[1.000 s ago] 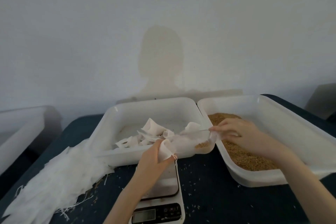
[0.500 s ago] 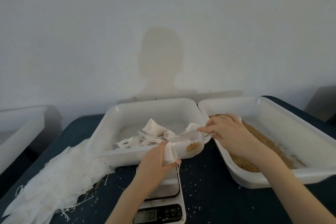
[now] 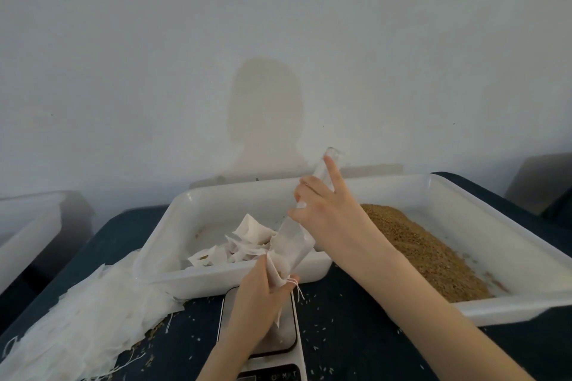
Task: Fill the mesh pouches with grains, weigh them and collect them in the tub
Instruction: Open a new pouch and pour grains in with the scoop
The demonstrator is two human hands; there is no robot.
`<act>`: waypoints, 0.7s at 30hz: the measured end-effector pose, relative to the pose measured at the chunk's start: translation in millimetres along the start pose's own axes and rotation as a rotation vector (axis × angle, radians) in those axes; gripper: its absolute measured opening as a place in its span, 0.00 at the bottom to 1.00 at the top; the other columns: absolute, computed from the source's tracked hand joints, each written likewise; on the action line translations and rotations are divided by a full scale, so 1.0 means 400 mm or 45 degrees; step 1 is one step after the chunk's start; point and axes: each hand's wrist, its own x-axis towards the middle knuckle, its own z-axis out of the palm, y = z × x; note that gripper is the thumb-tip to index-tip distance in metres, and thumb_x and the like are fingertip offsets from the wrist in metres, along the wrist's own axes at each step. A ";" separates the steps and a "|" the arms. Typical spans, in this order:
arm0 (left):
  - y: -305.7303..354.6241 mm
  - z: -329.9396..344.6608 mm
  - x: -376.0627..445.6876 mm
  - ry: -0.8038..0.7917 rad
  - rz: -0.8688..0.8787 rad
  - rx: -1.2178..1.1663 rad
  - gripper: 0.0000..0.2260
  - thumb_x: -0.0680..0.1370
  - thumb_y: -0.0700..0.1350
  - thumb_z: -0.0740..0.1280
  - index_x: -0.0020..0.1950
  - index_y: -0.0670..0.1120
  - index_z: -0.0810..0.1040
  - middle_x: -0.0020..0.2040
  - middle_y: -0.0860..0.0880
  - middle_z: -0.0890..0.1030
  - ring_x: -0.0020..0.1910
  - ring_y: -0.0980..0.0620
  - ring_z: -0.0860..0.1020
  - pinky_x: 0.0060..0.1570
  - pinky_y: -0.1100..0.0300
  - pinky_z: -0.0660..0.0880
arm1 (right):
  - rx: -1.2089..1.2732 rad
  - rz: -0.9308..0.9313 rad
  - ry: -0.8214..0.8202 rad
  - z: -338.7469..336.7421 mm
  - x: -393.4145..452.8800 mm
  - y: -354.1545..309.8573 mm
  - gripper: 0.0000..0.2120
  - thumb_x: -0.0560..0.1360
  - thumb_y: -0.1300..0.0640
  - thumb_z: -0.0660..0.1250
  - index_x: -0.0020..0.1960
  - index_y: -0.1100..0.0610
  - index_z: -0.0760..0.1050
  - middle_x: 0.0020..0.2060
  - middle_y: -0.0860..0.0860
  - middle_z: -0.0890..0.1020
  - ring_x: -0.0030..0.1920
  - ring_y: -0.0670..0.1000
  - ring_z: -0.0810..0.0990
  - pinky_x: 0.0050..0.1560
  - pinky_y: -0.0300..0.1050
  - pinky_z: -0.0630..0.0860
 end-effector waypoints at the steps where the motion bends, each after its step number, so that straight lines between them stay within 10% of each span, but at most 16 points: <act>1: 0.003 -0.001 0.000 0.006 -0.007 0.021 0.17 0.72 0.54 0.71 0.37 0.50 0.64 0.30 0.55 0.68 0.28 0.61 0.69 0.32 0.71 0.67 | -0.024 -0.001 0.001 -0.003 0.000 -0.001 0.24 0.67 0.69 0.50 0.54 0.55 0.78 0.56 0.55 0.72 0.67 0.58 0.65 0.63 0.64 0.22; 6: 0.010 0.002 -0.003 0.015 -0.015 -0.003 0.15 0.73 0.52 0.71 0.39 0.50 0.65 0.33 0.55 0.70 0.32 0.60 0.72 0.32 0.69 0.66 | -0.075 -0.031 0.052 -0.011 -0.009 -0.005 0.29 0.64 0.67 0.44 0.53 0.53 0.78 0.57 0.55 0.73 0.68 0.57 0.65 0.66 0.65 0.27; 11: 0.025 0.013 -0.001 -0.027 -0.103 -0.019 0.27 0.74 0.53 0.69 0.63 0.35 0.67 0.54 0.39 0.77 0.56 0.42 0.75 0.47 0.59 0.70 | -0.081 -0.053 0.084 -0.020 -0.014 -0.002 0.17 0.72 0.68 0.57 0.54 0.53 0.78 0.59 0.55 0.73 0.68 0.57 0.66 0.67 0.65 0.29; 15: 0.029 -0.004 -0.005 0.010 -0.021 -0.042 0.13 0.74 0.51 0.70 0.46 0.46 0.69 0.37 0.55 0.72 0.35 0.59 0.71 0.34 0.68 0.66 | -0.021 0.009 0.065 0.008 -0.023 0.020 0.19 0.75 0.66 0.56 0.60 0.52 0.76 0.61 0.54 0.72 0.69 0.56 0.65 0.70 0.61 0.32; 21: 0.012 -0.026 0.003 0.065 0.054 -0.068 0.05 0.79 0.52 0.62 0.43 0.57 0.69 0.36 0.57 0.77 0.36 0.61 0.75 0.33 0.69 0.68 | 0.222 0.266 -0.091 0.087 -0.055 0.077 0.26 0.73 0.69 0.59 0.67 0.50 0.69 0.60 0.49 0.74 0.63 0.53 0.71 0.67 0.50 0.62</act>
